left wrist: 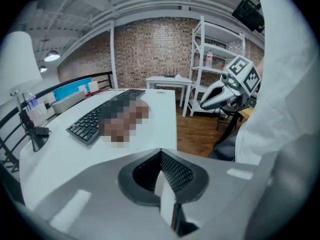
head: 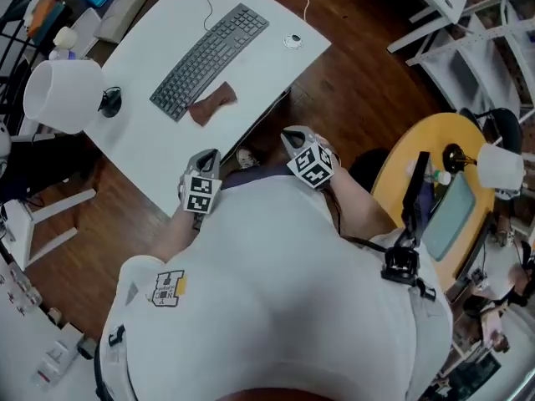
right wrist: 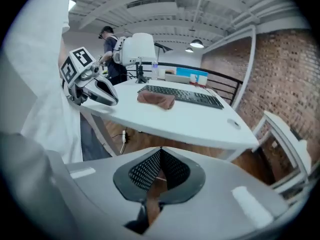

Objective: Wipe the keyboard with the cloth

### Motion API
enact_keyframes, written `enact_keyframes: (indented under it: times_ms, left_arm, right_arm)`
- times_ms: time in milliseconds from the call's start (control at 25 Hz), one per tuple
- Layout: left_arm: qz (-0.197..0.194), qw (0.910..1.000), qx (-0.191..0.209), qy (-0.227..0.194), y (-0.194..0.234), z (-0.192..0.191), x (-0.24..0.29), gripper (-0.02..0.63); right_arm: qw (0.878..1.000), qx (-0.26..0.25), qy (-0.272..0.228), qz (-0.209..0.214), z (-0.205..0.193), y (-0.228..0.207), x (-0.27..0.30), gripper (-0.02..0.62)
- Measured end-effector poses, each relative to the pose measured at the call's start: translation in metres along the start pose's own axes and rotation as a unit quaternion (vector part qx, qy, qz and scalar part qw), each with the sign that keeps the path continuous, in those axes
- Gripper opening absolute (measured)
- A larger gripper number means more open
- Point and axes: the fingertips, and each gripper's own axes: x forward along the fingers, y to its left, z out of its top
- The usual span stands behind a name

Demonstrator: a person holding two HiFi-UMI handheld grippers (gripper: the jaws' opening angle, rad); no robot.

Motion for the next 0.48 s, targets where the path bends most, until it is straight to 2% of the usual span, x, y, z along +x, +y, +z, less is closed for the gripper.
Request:
enact_keyframes:
  times_ms: [120,240,360,440,480]
  left_arm:
    - [0.033,0.9988,-0.036,-0.005,0.024,0.007,0.002,0.000]
    - [0.065,0.9962,-0.057,-0.004,0.043,0.007,0.008,0.000]
    - [0.116,0.9889,-0.093,0.003,0.058,0.007,0.010,0.000]
    - [0.152,0.9809,-0.121,0.010,0.066,0.004,0.009,0.000]
    - [0.168,0.9763,-0.135,0.014,0.068,0.002,0.009,0.000]
  right_arm:
    - [0.995,-0.088,-0.034,0.031,0.064,-0.008,0.019,0.000]
    - [0.980,-0.177,-0.065,0.069,0.120,-0.008,0.039,0.002]
    - [0.954,-0.255,-0.080,0.136,0.155,0.002,0.062,0.003]
    - [0.931,-0.305,-0.078,0.184,0.168,0.012,0.077,0.087]
    - [0.919,-0.328,-0.074,0.204,0.171,0.016,0.084,0.108]
